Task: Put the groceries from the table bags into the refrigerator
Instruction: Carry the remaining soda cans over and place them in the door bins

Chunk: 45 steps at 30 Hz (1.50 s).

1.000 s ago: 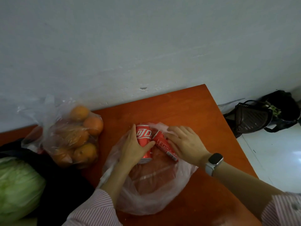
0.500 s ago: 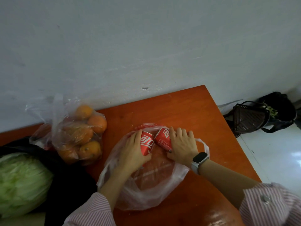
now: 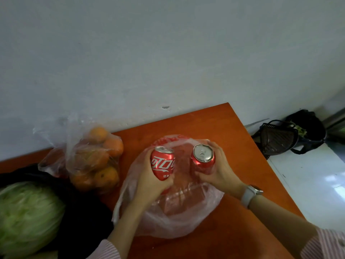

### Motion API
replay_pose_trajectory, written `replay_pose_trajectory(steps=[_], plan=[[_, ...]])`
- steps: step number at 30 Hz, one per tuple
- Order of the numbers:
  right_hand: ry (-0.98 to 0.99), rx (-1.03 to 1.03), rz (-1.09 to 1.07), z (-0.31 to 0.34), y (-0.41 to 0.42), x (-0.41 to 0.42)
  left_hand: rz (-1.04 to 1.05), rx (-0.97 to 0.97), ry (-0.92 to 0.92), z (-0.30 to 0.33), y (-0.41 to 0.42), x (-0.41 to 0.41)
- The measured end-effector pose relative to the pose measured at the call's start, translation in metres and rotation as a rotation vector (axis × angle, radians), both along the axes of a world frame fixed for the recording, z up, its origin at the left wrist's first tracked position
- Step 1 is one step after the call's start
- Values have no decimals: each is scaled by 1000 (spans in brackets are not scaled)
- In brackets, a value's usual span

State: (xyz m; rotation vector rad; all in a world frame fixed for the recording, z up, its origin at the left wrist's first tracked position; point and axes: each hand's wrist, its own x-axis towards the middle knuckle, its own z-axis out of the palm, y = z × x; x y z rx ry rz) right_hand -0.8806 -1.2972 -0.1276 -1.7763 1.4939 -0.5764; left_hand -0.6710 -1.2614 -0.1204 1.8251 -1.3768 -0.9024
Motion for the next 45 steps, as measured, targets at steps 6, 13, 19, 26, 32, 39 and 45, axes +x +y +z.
replay_pose_trajectory(steps=[6,13,19,26,32,39,45], plan=[[-361,-6,-168,47,26,15,159,-106,437,48,-5,4],[-556,16,-265,90,72,-19,90,73,647,77,21,-35],[-454,-58,-518,101,171,-99,-161,11,535,91,78,-124],[-354,-183,-953,126,374,-208,-617,70,591,111,209,-270],[-369,-271,-1364,135,604,-276,-1057,170,598,116,392,-411],[-291,-384,-1876,143,814,-314,-1544,324,563,131,590,-535],[-285,-459,-2143,133,923,-352,-1797,384,520,125,711,-626]])
